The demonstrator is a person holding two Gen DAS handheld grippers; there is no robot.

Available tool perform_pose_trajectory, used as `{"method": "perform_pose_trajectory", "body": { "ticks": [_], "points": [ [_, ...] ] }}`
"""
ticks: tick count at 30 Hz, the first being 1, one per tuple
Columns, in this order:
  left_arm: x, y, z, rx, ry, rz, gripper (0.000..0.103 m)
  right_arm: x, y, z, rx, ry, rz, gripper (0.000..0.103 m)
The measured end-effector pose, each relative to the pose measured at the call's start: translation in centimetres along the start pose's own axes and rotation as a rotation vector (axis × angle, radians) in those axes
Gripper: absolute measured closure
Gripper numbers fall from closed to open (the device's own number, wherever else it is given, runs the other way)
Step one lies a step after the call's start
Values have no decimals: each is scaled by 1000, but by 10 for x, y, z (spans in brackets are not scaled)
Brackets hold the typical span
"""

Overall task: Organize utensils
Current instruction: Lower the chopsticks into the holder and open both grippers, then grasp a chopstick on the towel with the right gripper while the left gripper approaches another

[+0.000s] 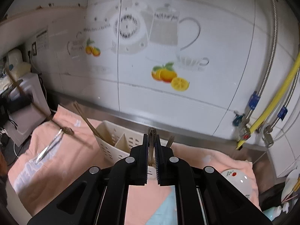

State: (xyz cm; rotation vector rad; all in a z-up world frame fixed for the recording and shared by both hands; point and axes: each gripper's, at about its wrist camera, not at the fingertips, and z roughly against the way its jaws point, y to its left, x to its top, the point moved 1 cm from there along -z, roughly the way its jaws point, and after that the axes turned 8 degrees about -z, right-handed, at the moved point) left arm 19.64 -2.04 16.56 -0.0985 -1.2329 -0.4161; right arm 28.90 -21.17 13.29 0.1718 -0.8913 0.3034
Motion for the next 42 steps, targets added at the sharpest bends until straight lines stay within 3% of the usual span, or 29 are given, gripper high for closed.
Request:
{"method": "perform_pose_trajectory", "body": {
  "ticks": [4, 7, 18, 26, 36, 40, 42],
  "points": [
    [15, 7, -17, 37, -15, 1, 97, -6, -1, -15, -3, 33, 6, 97],
    [16, 14, -38, 30, 19, 22, 97, -10, 0, -22, -2, 50, 15, 97],
    [-14, 22, -101, -12, 173, 79, 97, -14, -3, -33, -3, 69, 14, 97],
    [-32, 22, -118, -30, 224, 95, 97, -15, -6, -33, -14, 57, 12, 96],
    [-34, 20, -115, -27, 222, 89, 94, -16, -7, -4, -11, -14, -3, 69],
    [-33, 20, -103, -18, 207, 94, 81, -22, -5, 13, -4, -46, -4, 62],
    [-33, 19, -94, -18, 195, 95, 79, -26, -3, 22, 3, -64, -8, 60]
  ]
}}
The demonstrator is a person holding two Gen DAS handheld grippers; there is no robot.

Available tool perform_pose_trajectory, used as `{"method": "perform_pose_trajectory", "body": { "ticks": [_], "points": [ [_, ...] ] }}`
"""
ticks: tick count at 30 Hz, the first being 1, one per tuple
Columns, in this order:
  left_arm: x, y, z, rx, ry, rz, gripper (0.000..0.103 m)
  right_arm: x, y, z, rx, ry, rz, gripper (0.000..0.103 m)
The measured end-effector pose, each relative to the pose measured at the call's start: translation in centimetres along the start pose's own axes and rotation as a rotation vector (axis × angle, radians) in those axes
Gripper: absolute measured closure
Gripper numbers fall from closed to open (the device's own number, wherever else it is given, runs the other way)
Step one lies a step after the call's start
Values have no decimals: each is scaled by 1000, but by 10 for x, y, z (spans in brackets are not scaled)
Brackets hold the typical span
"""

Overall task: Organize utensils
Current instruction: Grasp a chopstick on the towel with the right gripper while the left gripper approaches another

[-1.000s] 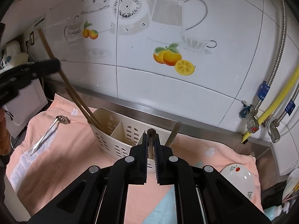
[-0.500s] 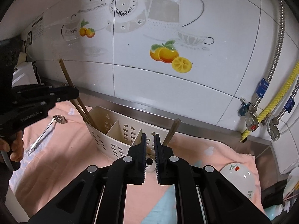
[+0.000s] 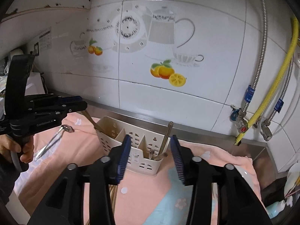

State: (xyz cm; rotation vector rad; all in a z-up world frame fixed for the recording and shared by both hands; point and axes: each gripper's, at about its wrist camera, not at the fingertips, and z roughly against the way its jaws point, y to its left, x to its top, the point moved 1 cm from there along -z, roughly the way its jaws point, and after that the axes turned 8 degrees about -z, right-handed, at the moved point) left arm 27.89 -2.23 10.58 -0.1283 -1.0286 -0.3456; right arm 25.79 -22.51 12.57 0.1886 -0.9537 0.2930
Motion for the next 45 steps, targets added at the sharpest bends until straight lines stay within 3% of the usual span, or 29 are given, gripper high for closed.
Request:
{"method": "perform_pose_trajectory", "body": {
  "ticks": [5, 8, 10, 19, 28, 40, 45],
  "points": [
    [-9, -5, 22, 5, -23, 3, 58, -21, 10, 18, 32, -16, -4, 58],
    [-20, -9, 36, 7, -36, 0, 50, -38, 15, 24, 43, -12, -6, 49],
    [-32, -11, 46, 0, -40, 10, 43, -55, 20, 25, 46, 1, 0, 49],
    [-91, -25, 64, -14, -3, 37, 29, -134, 31, 15, 47, 97, 1, 49],
    [-149, -31, 65, 1, 76, 88, 11, -193, 29, 5, 53, 185, -53, 49],
    [-195, -39, 66, 35, 155, 136, 5, -244, 38, -12, 48, 261, -49, 50],
    [-208, -39, 67, 45, 180, 152, 5, -251, 37, -19, 63, 284, -66, 65]
  ]
}}
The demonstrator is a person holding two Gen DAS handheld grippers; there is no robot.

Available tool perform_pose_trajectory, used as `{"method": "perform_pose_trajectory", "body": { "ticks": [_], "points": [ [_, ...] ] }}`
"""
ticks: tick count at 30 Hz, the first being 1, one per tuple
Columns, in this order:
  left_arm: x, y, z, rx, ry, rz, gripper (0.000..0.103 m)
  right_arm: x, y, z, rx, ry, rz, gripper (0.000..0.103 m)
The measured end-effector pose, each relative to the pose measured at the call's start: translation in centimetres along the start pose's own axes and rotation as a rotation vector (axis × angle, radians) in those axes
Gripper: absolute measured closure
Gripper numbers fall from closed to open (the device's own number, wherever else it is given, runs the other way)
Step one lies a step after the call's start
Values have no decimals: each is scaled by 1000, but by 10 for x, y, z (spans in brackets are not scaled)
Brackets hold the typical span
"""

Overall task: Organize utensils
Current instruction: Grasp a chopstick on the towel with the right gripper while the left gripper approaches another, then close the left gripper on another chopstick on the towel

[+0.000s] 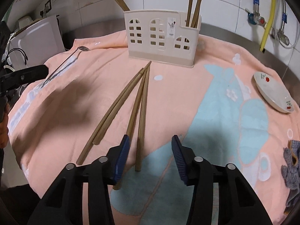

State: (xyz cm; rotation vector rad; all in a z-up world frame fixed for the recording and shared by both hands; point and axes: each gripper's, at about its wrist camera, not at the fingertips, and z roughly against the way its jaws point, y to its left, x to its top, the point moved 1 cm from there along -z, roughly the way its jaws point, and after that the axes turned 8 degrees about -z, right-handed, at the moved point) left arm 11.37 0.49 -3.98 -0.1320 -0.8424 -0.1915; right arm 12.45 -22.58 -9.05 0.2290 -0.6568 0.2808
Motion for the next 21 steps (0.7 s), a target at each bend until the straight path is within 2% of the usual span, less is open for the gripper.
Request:
{"method": "perform_pose_trajectory", "body": {
  "ticks": [8, 12, 16, 18, 21],
  "points": [
    [-15, -4, -3, -1, 41, 3, 5, -3, 3, -13, 15, 24, 3, 79],
    [-23, -11, -8, -10, 68, -7, 5, -3, 8, -18, 13, 28, 20, 83],
    [-31, -25, -16, -32, 100, -36, 5, -2, 9, -20, -2, 20, 34, 89],
    [-34, -33, -19, -38, 110, -53, 5, -2, 7, -20, -2, 16, 29, 95],
    [-35, -46, -26, -52, 125, -80, 5, -3, 2, -18, 2, 13, 14, 96]
  ]
}}
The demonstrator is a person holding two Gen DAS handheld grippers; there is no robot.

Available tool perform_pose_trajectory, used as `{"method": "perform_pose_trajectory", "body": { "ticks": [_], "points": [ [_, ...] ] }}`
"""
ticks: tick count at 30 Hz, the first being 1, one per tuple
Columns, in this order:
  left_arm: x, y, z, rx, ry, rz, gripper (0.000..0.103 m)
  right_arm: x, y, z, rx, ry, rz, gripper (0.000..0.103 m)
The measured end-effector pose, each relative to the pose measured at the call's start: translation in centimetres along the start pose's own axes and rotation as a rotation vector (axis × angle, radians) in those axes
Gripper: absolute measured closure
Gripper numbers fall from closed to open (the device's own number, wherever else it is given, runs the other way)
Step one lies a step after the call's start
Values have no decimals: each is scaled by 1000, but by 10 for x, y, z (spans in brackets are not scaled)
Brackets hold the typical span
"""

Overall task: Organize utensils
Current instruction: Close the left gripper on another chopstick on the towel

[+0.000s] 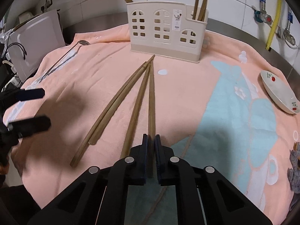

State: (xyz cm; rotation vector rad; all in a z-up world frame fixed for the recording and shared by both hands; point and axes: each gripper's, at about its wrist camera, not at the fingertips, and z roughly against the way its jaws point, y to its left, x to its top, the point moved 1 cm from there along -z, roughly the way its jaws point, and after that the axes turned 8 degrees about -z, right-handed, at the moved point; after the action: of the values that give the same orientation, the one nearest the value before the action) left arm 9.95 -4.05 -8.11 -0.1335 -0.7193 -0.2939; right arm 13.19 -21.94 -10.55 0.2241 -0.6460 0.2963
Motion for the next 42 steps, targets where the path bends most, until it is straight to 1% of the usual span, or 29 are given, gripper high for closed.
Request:
{"method": "perform_pose_trajectory", "body": {
  "ticks": [8, 12, 17, 19, 23, 25, 26, 28, 29, 30, 31, 32, 33, 34, 35, 37, 41, 42],
  "points": [
    [2, -33, -18, 11, 38, -92, 5, -7, -17, 7, 15, -3, -45, 96],
    [0, -44, -31, 73, 76, -141, 6, -9, -19, 9, 22, -6, -52, 96],
    [-3, -43, -38, 131, 108, -165, 6, -10, -20, 9, 34, -10, -62, 96],
    [-2, -41, -39, 144, 109, -170, 6, -10, -20, 9, 35, -11, -63, 96],
    [-2, -34, -37, 219, 98, -188, 6, -11, -20, 9, 35, -11, -64, 96],
    [-2, -26, -36, 218, 99, -165, 15, -10, -20, 9, 35, -11, -65, 96],
    [-2, -21, -35, 214, 101, -148, 18, -10, -19, 9, 34, -12, -65, 96],
    [-1, -12, -34, 209, 96, -123, 28, -10, -19, 9, 32, -12, -65, 96],
    [0, -9, -34, 206, 93, -117, 31, -10, -19, 9, 32, -13, -66, 96],
    [0, -8, -34, 199, 88, -110, 35, -10, -19, 9, 32, -13, -67, 96],
    [1, -7, -34, 189, 85, -103, 43, -10, -19, 9, 32, -14, -69, 96],
    [2, -7, -34, 170, 78, -93, 46, -10, -19, 9, 31, -15, -70, 96],
    [2, -8, -34, 155, 73, -87, 50, -10, -19, 9, 30, -15, -71, 96],
    [2, -10, -36, 134, 67, -84, 56, -10, -19, 8, 30, -15, -71, 96],
    [2, -11, -36, 113, 62, -83, 59, -9, -19, 8, 30, -15, -70, 96],
    [3, -16, -37, 67, 56, -79, 70, -9, -19, 8, 27, -16, -69, 96],
    [6, -21, -40, 14, 43, -68, 80, -9, -19, 8, 22, -19, -65, 96],
    [6, -21, -41, 4, 43, -62, 83, -9, -20, 8, 22, -19, -66, 96]
  ]
}}
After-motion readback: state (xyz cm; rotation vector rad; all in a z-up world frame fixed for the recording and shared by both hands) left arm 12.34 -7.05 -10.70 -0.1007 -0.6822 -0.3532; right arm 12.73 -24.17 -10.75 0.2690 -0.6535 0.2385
